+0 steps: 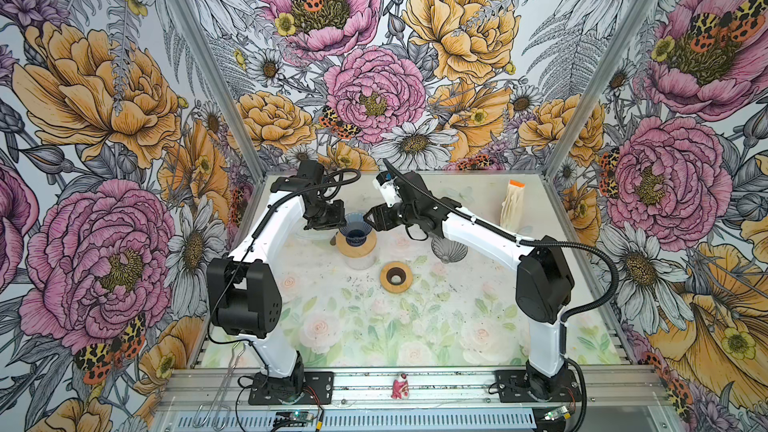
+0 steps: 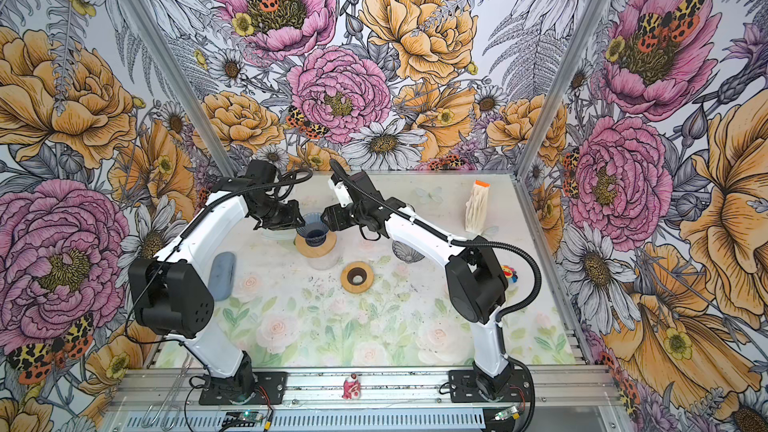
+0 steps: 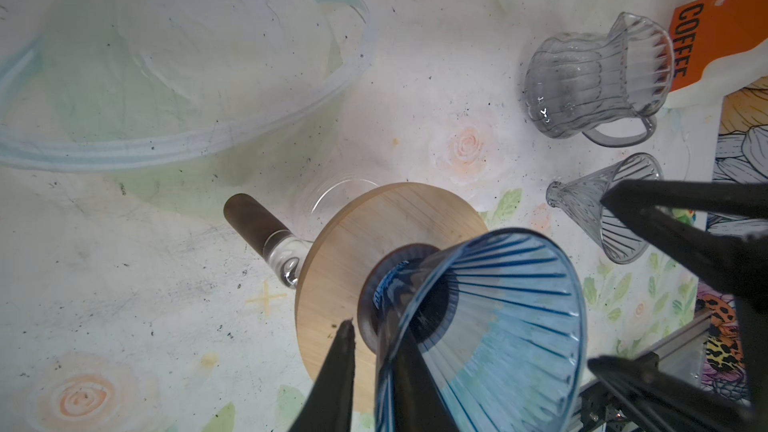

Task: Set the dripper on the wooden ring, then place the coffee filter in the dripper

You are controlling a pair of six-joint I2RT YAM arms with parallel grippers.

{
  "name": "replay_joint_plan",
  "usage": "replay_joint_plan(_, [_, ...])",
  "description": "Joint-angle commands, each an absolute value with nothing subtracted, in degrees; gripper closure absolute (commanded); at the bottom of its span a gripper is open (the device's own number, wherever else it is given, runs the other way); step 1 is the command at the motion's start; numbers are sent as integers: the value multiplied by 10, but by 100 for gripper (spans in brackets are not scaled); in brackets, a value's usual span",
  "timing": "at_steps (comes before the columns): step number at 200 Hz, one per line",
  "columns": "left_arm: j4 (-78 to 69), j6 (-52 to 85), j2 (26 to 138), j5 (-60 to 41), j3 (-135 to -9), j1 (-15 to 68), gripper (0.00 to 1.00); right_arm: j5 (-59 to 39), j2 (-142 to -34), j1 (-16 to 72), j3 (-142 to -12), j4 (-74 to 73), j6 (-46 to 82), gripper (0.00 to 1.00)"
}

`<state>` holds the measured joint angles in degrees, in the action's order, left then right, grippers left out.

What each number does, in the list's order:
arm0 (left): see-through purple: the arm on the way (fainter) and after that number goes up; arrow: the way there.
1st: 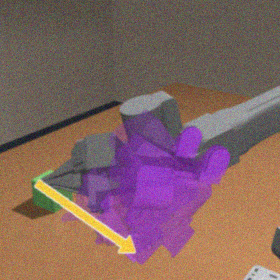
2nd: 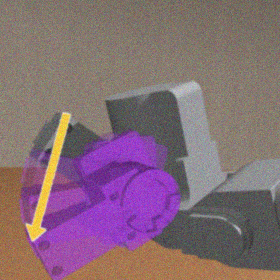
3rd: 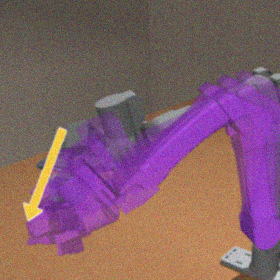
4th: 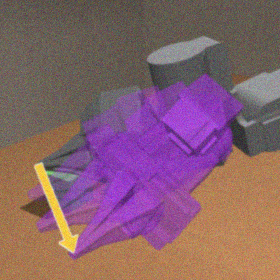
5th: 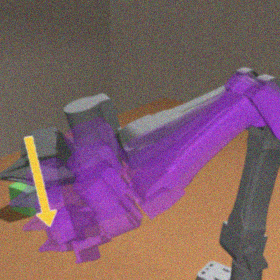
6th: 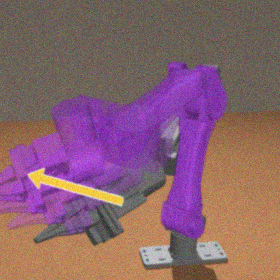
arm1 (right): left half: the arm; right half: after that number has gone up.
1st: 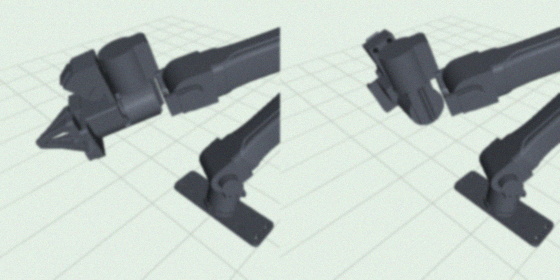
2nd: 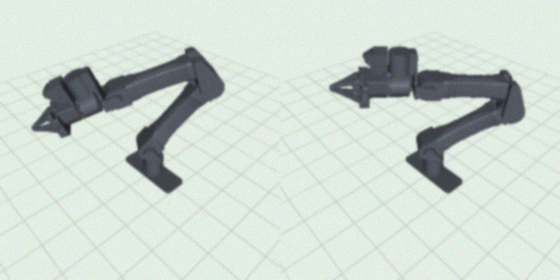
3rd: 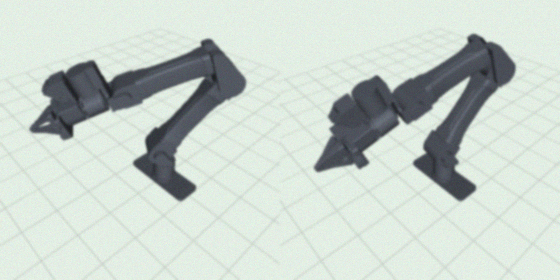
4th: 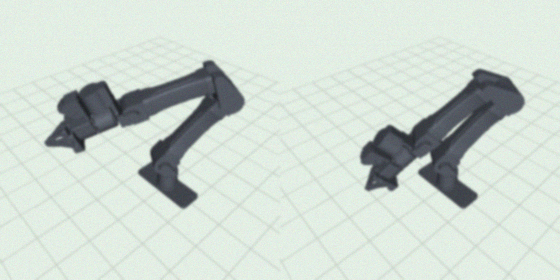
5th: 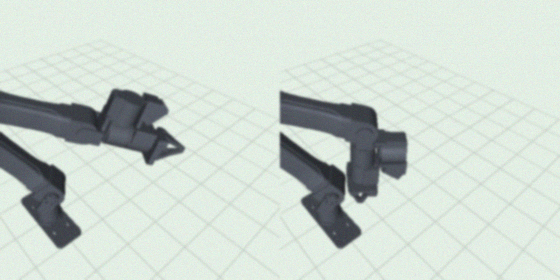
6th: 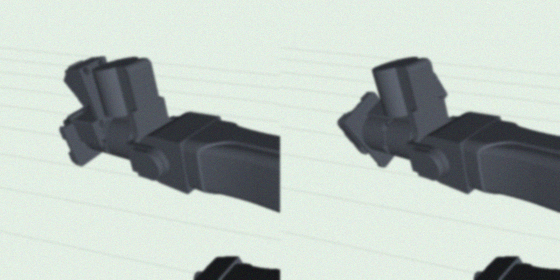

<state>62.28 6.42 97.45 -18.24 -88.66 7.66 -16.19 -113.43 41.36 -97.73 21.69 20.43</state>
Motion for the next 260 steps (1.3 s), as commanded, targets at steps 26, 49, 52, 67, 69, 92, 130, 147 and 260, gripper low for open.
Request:
replay_joint_plan(26, [582, 53, 953, -207, -856, 60, 83, -153, -1157, 423, -1007, 226, 232, 45])
replay_joint_plan(49, [576, 51, 953, -218, -849, 61, 83, -155, -1160, 423, -1011, 226, 234, 50])
replay_joint_plan(52, [575, 49, 953, -219, -848, 62, 83, -156, -1161, 423, -1011, 227, 234, 51])
replay_joint_plan(67, [574, 47, 952, -222, -849, 64, 83, -161, -1163, 423, -1012, 226, 234, 53])
replay_joint_plan(69, [574, 46, 952, -222, -849, 64, 83, -161, -1164, 423, -1012, 226, 235, 53])
replay_joint_plan(92, [574, 46, 953, -224, -849, 70, 83, -164, -1164, 424, -1010, 226, 235, 58])
replay_joint_plan(130, [572, 48, 951, -222, -845, 71, 84, -173, -1166, 424, -1007, 226, 234, 66])
replay_joint_plan(147, [571, 49, 949, -222, -842, 72, 84, -179, -1166, 424, -1006, 225, 235, 70])
replay_joint_plan(260, [571, 45, 919, -226, -831, 65, 80, -192, -1159, 429, -990, 225, 218, 80])
